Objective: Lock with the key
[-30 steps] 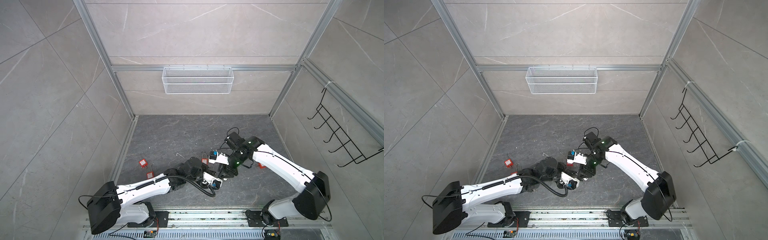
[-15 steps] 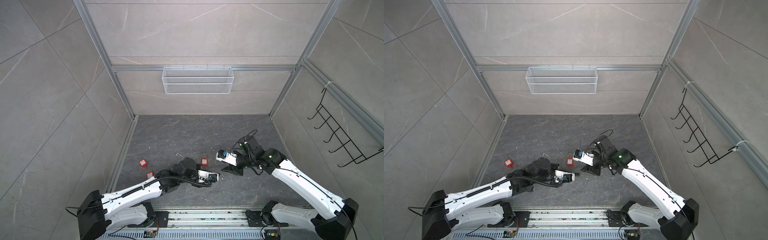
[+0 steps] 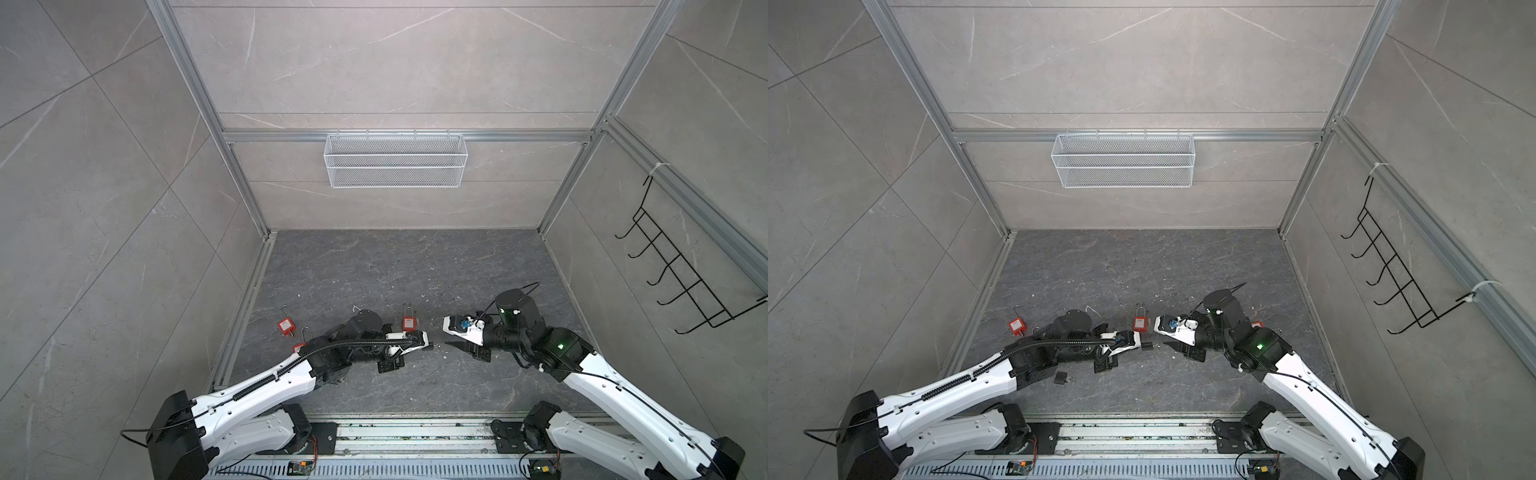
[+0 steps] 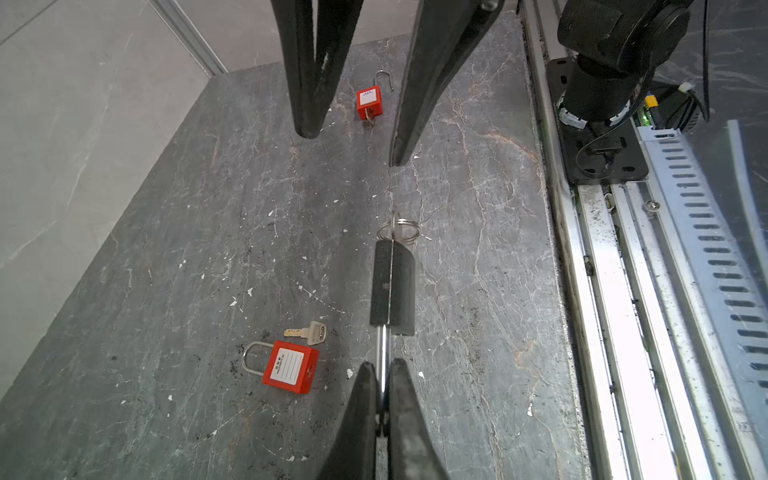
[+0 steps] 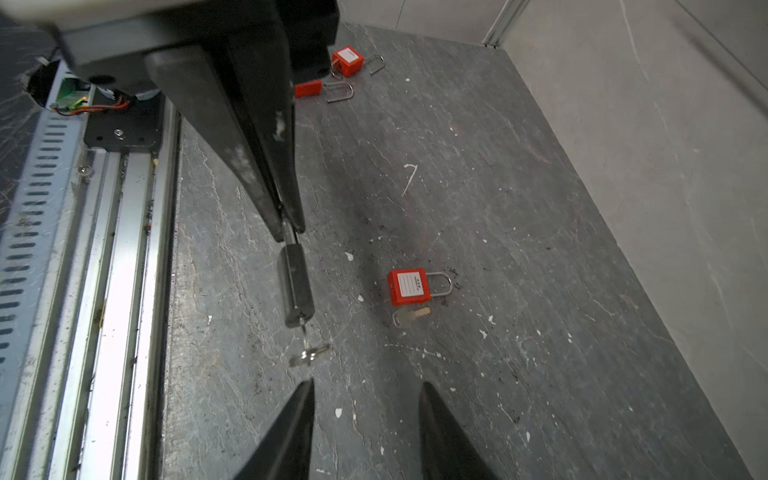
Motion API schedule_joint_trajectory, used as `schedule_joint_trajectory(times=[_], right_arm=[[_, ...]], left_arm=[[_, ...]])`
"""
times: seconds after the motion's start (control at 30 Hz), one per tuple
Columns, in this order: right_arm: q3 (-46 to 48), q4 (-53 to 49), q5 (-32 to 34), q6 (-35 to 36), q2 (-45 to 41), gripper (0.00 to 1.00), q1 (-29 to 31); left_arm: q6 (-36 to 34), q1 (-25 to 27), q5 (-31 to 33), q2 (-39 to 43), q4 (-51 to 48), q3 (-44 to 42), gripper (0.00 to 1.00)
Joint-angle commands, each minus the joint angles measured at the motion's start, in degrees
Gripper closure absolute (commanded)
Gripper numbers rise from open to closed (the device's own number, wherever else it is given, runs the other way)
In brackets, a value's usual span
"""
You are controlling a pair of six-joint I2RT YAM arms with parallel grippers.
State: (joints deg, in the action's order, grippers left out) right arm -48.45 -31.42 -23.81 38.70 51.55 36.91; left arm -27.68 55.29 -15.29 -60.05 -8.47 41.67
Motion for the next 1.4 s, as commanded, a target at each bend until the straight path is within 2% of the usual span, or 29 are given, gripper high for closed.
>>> schedule_joint_trajectory(times=[0.0, 0.27, 0.43, 0.67, 0.83, 1.0, 1.37], right_arm=[[0.7, 0.0, -3.3, -1.2, -1.1, 0.57, 1.0], [0.8, -1.4, -5.5, -1.7, 0.9, 0.56, 3.2], [2.0, -1.7, -5.3, -3.0, 1.9, 0.57, 3.4], [4.0, 1.1, -1.7, -5.1, 2.5, 0.60, 4.0], [4.3, 2.3, -3.0, -5.3, 3.1, 0.61, 4.2], [4.0, 2.9, -5.8, -6.1, 4.2, 0.65, 4.5], [4.3, 3.3, -9.1, -7.1, 4.0, 0.79, 4.6]], left_arm=[[2.7, -0.2, -4.3, -0.7, -0.9, 3.4, 1.00], [3.9, -0.1, -5.7, -3.5, -0.8, 5.7, 1.00], [4.9, 0.0, -6.6, -4.8, -0.6, 6.8, 1.00], [6.3, 0.3, -8.4, -5.0, -0.1, 6.8, 1.00], [6.6, 0.4, -9.1, -4.5, 0.0, 6.5, 1.00], [6.8, 0.4, -10.2, -4.8, -0.2, 6.6, 1.00], [5.7, 0.4, -10.6, -4.7, -1.5, 6.9, 1.00]])
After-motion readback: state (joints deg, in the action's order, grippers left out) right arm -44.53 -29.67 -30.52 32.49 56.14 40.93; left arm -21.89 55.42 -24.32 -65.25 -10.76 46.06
